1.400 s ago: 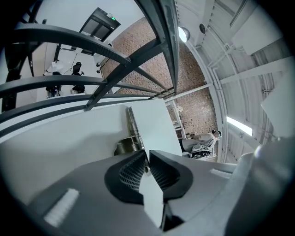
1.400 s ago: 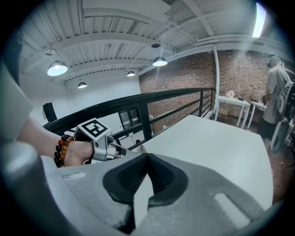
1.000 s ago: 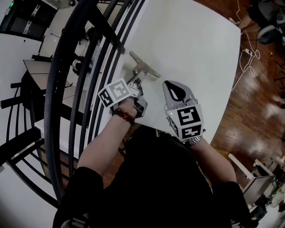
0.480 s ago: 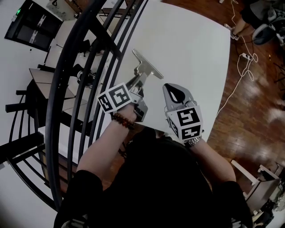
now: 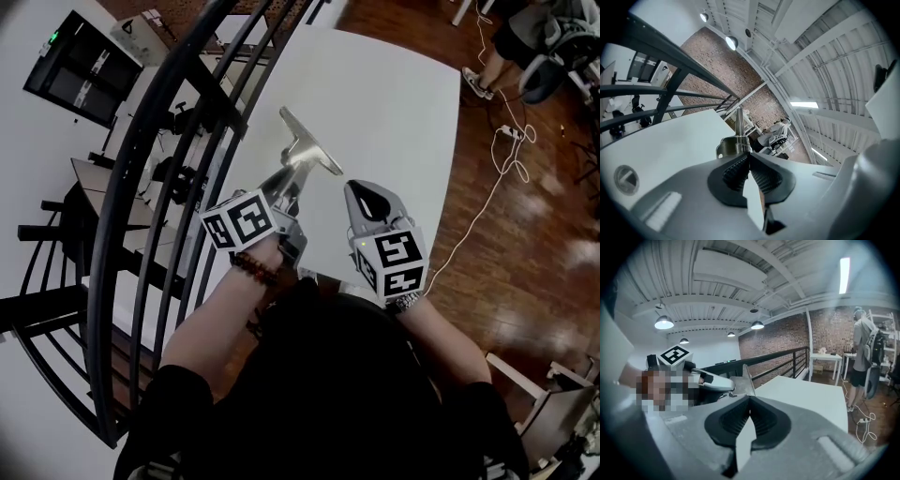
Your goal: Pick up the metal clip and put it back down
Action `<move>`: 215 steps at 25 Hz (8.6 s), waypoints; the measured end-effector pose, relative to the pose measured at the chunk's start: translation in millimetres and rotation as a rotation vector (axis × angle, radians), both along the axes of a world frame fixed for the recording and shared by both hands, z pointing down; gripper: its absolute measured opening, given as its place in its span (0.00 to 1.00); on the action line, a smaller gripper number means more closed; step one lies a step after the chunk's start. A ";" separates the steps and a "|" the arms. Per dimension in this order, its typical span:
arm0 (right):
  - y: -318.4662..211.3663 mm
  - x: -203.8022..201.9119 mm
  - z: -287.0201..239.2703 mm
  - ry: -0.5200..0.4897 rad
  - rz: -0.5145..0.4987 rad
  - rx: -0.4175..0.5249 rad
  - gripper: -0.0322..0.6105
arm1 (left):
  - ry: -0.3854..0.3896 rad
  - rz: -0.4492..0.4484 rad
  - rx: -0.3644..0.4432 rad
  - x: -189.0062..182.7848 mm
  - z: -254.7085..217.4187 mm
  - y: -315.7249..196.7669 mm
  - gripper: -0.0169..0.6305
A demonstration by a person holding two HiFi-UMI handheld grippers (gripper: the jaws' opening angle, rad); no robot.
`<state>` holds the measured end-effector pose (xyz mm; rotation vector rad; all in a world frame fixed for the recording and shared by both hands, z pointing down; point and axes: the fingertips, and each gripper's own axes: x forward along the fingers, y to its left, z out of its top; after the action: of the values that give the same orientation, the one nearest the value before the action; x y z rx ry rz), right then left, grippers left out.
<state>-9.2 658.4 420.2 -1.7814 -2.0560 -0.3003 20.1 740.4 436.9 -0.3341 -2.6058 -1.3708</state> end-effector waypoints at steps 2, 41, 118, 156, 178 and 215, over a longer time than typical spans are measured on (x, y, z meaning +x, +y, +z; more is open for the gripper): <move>-10.6 -4.0 -5.3 -0.002 0.001 -0.017 0.04 | 0.008 -0.001 -0.051 0.1 -7.2 -9.3 0.07; -84.6 4.4 -37.2 -0.043 0.005 -0.092 0.04 | -0.078 0.077 -0.164 13.7 -50.2 -116.7 0.07; -563.9 -148.8 -46.7 -0.060 0.962 -0.098 0.04 | -0.127 0.992 0.009 -190.6 -54.3 -566.5 0.07; -566.3 -258.3 -23.3 -0.110 1.049 0.083 0.04 | -0.194 1.118 0.131 -303.4 -16.6 -591.5 0.07; -932.2 -321.5 -45.2 -0.086 1.270 -0.062 0.04 | -0.158 1.339 0.087 -377.9 -41.7 -952.5 0.07; -1377.6 -265.1 -53.6 -0.098 2.140 -0.007 0.04 | -0.025 2.209 0.213 -356.1 -43.3 -1443.7 0.07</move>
<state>-274.3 -719.2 366.5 0.9823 -2.6300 0.2892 -336.0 -703.3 393.6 1.8362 -1.1147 -0.4989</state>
